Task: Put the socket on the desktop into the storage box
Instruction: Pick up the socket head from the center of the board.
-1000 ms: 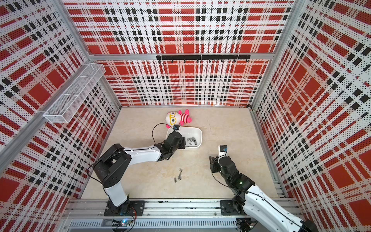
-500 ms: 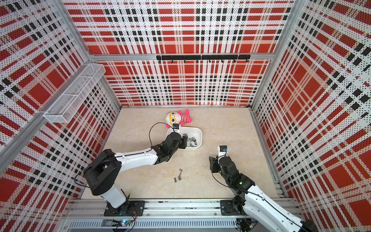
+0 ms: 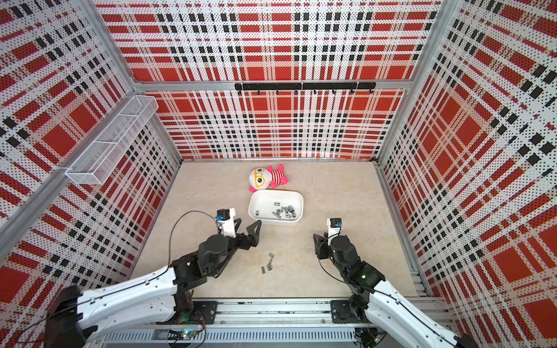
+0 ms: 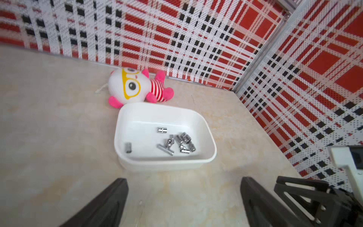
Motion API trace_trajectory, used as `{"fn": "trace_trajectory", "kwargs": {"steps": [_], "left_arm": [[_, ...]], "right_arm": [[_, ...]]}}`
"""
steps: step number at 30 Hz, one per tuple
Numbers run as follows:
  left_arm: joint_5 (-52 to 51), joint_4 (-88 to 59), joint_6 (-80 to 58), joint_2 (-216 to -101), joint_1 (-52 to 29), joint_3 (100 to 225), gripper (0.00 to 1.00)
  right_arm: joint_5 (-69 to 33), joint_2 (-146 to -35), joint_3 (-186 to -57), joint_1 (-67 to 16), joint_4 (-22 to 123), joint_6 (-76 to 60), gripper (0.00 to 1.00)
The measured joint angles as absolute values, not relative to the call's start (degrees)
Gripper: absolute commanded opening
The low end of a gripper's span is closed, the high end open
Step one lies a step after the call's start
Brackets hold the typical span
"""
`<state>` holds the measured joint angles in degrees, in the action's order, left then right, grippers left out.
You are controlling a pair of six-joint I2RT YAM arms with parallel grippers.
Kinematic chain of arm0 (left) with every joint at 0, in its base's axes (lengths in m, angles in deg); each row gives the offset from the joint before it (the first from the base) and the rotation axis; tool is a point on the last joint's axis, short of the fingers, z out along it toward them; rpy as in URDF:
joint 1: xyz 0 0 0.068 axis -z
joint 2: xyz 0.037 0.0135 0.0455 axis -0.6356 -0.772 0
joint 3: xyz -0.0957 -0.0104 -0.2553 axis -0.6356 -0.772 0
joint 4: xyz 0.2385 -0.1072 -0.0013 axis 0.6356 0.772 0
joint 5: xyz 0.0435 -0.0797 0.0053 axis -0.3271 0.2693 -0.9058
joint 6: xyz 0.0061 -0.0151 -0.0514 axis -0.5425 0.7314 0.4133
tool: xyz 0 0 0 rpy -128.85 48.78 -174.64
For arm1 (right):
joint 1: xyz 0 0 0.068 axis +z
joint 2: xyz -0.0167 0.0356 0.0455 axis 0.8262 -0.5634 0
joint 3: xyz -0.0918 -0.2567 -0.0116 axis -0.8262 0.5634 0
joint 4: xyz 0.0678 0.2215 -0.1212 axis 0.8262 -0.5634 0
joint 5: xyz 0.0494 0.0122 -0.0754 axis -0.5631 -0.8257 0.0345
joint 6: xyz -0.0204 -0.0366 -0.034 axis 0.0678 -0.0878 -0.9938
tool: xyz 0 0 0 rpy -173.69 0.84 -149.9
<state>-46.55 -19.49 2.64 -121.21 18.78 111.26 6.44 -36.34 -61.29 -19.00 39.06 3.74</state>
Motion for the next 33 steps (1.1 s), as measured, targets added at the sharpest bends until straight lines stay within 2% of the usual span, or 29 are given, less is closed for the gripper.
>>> {"fn": "trace_trajectory", "kwargs": {"steps": [3, 6, 14, 22, 33], "left_arm": [[-45.96, -18.99, 3.62, -113.74, 17.7, 103.11, 0.99], [-44.49, -19.86, 3.77, -110.9, 17.16, 99.63, 0.99], [-38.5, -24.3, 1.9, -119.36, 17.11, 102.23, 0.97], [-37.59, -25.83, 0.82, -124.95, 17.68, 103.48, 0.97], [-42.22, -27.8, 1.31, -117.94, 17.9, 100.4, 0.99]], "right_arm": [[6.33, -36.25, -61.29, -18.91, 39.08, 3.68, 0.51], [5.54, -35.27, -61.14, -18.71, 39.1, 3.63, 0.51], [1.61, -35.88, -60.79, -18.69, 41.18, 2.58, 0.51], [-2.74, -47.83, -70.84, -16.57, 42.8, -1.26, 0.52], [-2.48, -72.38, -76.28, 0.08, 50.01, -7.43, 0.5]]}}
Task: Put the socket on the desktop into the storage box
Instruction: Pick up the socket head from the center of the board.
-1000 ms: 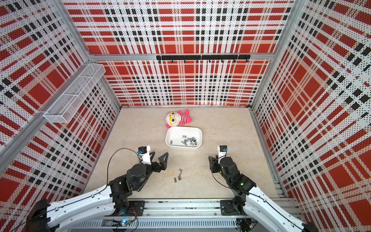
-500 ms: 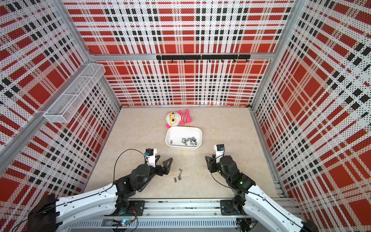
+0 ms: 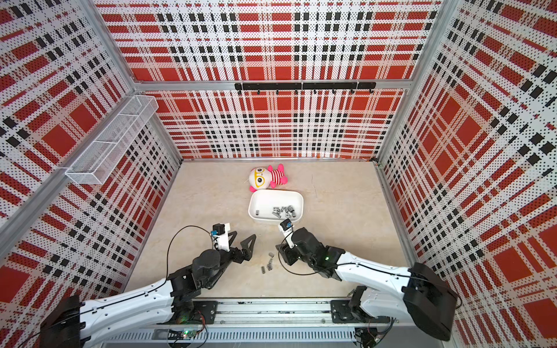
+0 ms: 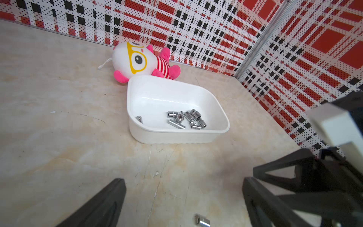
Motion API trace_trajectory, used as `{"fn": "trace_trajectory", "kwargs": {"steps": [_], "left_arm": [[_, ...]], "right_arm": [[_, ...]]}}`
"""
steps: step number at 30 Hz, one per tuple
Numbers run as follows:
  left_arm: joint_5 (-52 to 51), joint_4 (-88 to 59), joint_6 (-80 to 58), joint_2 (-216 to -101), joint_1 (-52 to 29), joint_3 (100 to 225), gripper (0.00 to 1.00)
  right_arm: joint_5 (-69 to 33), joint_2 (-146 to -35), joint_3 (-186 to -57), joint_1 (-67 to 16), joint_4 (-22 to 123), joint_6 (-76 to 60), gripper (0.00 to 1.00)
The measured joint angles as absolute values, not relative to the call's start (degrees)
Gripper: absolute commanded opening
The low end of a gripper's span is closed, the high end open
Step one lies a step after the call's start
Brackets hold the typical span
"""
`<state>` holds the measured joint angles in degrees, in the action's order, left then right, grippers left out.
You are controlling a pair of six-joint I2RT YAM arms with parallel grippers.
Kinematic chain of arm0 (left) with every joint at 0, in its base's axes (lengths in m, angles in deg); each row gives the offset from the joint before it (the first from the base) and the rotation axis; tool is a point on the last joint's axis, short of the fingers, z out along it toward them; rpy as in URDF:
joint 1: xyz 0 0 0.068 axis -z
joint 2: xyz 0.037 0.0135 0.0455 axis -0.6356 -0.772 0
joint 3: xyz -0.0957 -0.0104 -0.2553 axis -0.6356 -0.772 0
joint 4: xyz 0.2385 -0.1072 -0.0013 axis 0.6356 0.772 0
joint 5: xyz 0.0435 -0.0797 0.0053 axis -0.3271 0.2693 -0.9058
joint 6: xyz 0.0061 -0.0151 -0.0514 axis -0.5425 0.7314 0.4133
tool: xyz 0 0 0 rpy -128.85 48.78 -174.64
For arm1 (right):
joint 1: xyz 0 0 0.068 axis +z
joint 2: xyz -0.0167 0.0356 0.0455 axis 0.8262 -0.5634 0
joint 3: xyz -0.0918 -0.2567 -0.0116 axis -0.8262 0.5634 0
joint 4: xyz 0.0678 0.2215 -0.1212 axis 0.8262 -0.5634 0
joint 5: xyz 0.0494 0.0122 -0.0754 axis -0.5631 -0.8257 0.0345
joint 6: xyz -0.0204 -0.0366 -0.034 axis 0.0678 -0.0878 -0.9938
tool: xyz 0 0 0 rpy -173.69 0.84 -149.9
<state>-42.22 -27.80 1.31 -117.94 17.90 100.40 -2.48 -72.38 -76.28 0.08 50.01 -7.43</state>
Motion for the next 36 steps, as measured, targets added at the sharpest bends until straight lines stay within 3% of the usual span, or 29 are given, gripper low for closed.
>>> {"fn": "trace_trajectory", "kwargs": {"steps": [10, 36], "left_arm": [[-43.4, -28.41, 1.85, -116.54, 17.88, 99.28, 0.95], [-45.06, -28.56, 2.59, -117.26, 17.46, 99.28, 0.92]], "right_arm": [[-5.21, -83.13, -79.32, 0.87, 52.41, -8.76, 0.44], [-6.2, -93.8, -85.46, 1.94, 52.22, -9.0, 0.3]]}}
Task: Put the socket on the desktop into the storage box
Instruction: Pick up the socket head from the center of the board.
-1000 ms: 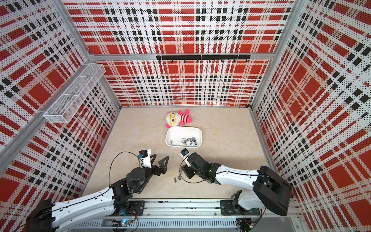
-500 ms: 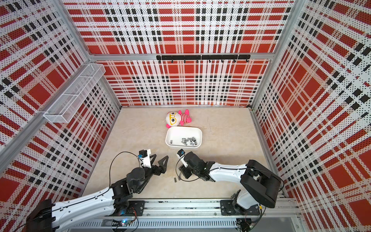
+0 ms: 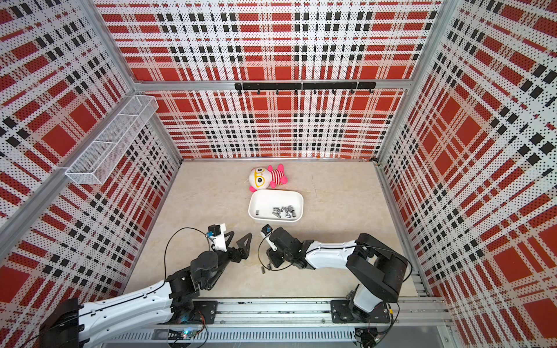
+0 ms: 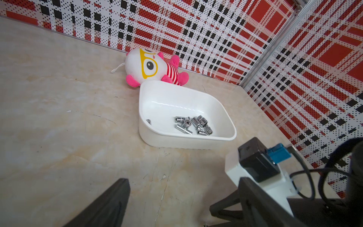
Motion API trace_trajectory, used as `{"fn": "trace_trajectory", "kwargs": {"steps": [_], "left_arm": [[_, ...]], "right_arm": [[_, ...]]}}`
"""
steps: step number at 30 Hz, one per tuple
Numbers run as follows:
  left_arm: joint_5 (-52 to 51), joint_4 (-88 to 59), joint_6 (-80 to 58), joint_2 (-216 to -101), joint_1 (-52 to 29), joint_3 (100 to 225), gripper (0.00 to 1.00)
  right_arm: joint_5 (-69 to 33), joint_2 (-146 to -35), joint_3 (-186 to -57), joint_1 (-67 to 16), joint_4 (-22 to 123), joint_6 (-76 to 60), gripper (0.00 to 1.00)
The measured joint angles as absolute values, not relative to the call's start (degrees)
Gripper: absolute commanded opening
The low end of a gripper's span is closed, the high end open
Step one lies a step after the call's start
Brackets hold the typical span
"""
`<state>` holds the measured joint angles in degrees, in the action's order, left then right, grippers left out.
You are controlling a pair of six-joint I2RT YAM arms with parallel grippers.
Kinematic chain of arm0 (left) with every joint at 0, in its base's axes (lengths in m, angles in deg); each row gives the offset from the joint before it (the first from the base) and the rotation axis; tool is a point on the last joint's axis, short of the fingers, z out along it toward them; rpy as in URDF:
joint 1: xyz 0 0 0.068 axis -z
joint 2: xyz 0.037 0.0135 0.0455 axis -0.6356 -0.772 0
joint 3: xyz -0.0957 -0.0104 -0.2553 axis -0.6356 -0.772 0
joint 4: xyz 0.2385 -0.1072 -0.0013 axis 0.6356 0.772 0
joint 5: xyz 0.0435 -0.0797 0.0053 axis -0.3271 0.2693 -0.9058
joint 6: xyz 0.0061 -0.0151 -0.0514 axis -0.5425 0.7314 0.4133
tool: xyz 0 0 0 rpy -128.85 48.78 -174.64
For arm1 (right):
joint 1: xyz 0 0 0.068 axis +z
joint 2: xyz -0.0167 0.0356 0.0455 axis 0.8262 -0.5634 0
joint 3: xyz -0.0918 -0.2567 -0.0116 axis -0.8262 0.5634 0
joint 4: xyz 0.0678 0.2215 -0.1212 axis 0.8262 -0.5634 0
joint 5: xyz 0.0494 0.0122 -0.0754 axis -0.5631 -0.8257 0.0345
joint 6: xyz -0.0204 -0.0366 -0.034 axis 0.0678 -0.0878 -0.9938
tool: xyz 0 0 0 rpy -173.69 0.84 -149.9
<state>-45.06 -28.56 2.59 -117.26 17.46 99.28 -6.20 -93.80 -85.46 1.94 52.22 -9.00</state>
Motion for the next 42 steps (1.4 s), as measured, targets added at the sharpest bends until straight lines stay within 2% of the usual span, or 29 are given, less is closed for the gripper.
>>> {"fn": "trace_trajectory", "kwargs": {"steps": [26, 42], "left_arm": [[-45.1, -28.56, 3.1, -117.3, 17.07, 99.28, 0.91], [-45.1, -28.54, 3.29, -117.67, 16.48, 99.28, 0.9]], "right_arm": [[-4.69, -96.29, -86.05, 2.53, 49.27, -9.37, 0.24], [-1.43, -96.03, -86.67, 2.77, 48.55, -9.48, 0.05]]}}
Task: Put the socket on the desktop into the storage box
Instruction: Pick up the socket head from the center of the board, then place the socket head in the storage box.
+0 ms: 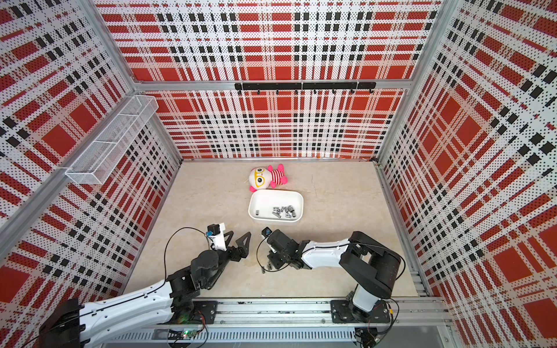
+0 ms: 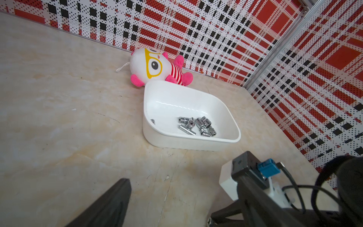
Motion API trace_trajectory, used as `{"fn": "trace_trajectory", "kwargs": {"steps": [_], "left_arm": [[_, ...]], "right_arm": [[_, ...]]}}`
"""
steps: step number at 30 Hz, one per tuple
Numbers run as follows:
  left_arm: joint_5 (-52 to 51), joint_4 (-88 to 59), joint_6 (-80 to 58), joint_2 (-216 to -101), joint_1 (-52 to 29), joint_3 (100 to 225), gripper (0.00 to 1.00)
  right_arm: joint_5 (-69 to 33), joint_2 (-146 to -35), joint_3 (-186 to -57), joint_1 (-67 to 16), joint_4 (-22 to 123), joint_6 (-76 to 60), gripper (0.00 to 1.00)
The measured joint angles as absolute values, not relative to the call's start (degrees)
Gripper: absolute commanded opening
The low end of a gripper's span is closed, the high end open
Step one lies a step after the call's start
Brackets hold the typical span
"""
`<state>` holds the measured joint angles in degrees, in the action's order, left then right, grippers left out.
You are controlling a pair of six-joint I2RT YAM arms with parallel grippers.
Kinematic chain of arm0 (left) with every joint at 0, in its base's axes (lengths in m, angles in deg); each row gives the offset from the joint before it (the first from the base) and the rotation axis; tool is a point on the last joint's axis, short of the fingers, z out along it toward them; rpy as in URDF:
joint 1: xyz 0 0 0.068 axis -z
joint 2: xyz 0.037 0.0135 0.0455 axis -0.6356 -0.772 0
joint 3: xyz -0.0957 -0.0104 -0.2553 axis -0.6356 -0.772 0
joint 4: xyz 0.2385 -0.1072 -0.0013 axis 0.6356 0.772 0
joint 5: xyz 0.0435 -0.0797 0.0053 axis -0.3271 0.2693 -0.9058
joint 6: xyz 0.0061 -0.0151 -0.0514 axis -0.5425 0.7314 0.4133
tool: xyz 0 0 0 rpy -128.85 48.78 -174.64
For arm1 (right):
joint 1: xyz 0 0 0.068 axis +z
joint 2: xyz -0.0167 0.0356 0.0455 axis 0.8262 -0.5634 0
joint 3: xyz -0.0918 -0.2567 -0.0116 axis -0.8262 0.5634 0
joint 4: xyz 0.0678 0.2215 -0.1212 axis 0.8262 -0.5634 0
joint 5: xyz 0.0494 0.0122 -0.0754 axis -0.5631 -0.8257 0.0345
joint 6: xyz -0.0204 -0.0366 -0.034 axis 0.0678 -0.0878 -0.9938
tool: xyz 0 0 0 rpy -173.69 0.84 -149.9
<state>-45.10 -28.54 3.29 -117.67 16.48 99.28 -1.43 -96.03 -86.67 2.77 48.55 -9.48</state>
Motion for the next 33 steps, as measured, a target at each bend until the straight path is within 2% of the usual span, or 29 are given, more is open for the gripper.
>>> {"fn": "trace_trajectory", "kwargs": {"steps": [2, 8, 13, 17, 25, 33], "left_arm": [[-45.1, -28.54, 3.29, -117.67, 16.44, 99.28, 0.9], [-43.51, -28.52, 2.73, -117.7, 15.87, 99.28, 0.91], [-41.91, -28.45, 2.14, -117.65, 15.85, 99.28, 0.91], [-38.55, -28.5, 1.02, -117.89, 15.74, 99.3, 0.91], [-34.35, -28.52, -0.07, -120.71, 15.69, 100.16, 0.92], [-32.86, -28.54, -0.38, -122.09, 15.69, 101.03, 0.92]], "right_arm": [[-0.01, -94.56, -86.47, 2.77, 48.17, -9.26, 0.02], [6.65, -85.45, -86.43, 2.01, 45.7, -8.13, 0.01], [7.14, -80.03, -89.7, -4.84, 45.07, -7.65, 0.03], [8.62, -83.5, -96.85, -10.3, 44.39, -7.67, 0.03], [5.98, -98.19, -110.66, -17.45, 40.7, -6.92, 0.09], [2.89, -106.52, -115.39, -20.22, 37.01, -5.29, 0.13]]}}
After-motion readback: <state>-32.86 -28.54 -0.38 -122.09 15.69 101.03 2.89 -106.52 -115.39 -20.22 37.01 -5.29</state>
